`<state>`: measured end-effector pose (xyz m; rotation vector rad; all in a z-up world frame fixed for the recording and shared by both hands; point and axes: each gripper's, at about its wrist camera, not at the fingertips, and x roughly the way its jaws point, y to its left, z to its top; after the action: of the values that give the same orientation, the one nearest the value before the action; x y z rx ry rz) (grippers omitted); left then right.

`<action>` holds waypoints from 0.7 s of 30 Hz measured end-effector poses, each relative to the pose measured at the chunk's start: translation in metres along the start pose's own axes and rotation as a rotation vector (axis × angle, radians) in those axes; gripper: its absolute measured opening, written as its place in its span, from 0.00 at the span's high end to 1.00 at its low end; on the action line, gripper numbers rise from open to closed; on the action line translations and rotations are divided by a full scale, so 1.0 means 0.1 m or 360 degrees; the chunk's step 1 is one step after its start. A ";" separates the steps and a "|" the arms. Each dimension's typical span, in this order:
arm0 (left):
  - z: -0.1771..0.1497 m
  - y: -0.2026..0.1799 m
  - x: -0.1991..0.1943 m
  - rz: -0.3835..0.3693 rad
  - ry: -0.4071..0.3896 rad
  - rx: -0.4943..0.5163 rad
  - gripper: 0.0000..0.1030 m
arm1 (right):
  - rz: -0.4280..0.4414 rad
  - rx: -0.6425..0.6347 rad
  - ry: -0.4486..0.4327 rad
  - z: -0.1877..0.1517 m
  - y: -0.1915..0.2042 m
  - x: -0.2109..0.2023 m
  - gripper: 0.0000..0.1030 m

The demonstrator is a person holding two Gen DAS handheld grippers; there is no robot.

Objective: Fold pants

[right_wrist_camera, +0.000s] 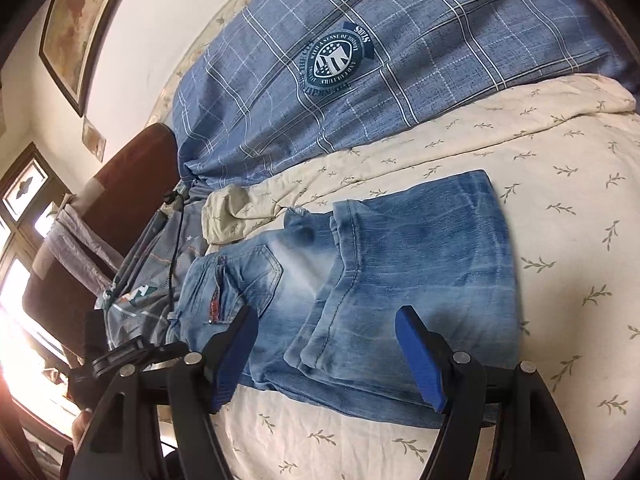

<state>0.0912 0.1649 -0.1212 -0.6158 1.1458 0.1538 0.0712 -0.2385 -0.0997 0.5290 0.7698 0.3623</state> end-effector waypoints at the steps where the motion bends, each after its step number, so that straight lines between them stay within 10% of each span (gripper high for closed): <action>1: 0.03 0.03 0.05 -0.0037 0.0015 -0.0023 0.01 | 0.0000 0.0001 -0.0002 0.00 -0.01 -0.01 0.28; 14: 0.28 -0.12 0.36 -0.0239 -0.0021 -0.0066 0.12 | 0.0018 0.0052 0.0012 0.03 -0.06 0.04 0.28; 21: 0.31 -0.09 0.32 -0.0237 -0.0071 -0.0054 0.41 | 0.0032 0.0028 0.0003 0.04 -0.02 0.04 0.28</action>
<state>0.1331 0.1675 -0.1379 -0.7218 1.0522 0.0594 0.0775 -0.2394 -0.1008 0.5534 0.7705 0.3746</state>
